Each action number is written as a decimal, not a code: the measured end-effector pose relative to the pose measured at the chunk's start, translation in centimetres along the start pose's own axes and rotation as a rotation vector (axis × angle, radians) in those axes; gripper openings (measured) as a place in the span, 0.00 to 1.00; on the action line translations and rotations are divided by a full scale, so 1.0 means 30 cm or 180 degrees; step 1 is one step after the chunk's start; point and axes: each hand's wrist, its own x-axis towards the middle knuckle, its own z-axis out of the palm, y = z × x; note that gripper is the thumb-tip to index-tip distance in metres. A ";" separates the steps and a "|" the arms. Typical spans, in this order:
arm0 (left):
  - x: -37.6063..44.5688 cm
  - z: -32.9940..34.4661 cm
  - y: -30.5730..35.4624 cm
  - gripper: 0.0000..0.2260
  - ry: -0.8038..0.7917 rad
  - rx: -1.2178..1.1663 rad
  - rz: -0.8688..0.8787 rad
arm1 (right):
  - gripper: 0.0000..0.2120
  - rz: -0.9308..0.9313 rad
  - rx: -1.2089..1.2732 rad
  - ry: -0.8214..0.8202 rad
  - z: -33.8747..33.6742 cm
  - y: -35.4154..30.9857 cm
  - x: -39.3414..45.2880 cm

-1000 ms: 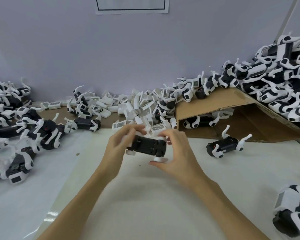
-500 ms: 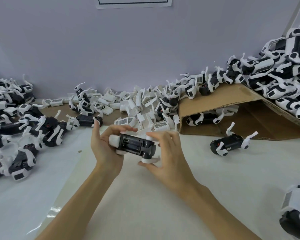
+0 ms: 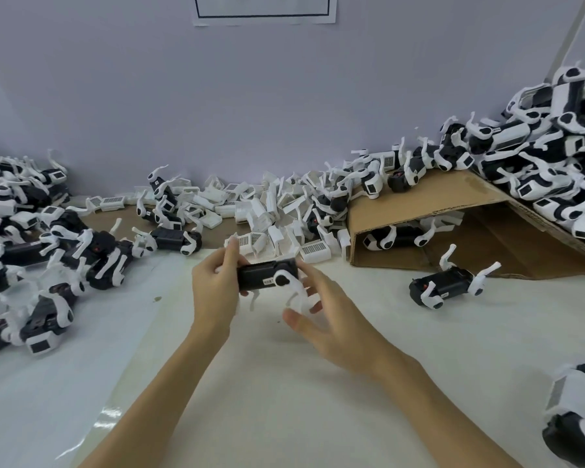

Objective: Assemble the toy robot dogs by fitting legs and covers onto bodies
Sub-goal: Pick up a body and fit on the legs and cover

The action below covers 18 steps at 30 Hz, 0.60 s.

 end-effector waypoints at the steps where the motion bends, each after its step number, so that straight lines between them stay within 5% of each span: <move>1: 0.013 -0.008 -0.009 0.22 0.0141 -0.0041 -0.0073 | 0.40 -0.0003 -0.0157 -0.0070 -0.003 0.008 0.000; 7: 0.055 -0.051 -0.039 0.20 0.0626 -0.0075 -0.0142 | 0.22 -0.0102 -0.0921 0.0192 -0.037 0.042 0.017; 12: 0.088 -0.071 -0.050 0.19 0.0783 -0.0313 -0.0457 | 0.33 -0.0020 -0.1496 -0.0275 -0.066 0.052 0.098; 18: 0.091 -0.073 -0.060 0.21 0.0707 -0.0452 -0.0603 | 0.24 -0.0032 -0.1780 -0.0371 -0.032 0.062 0.179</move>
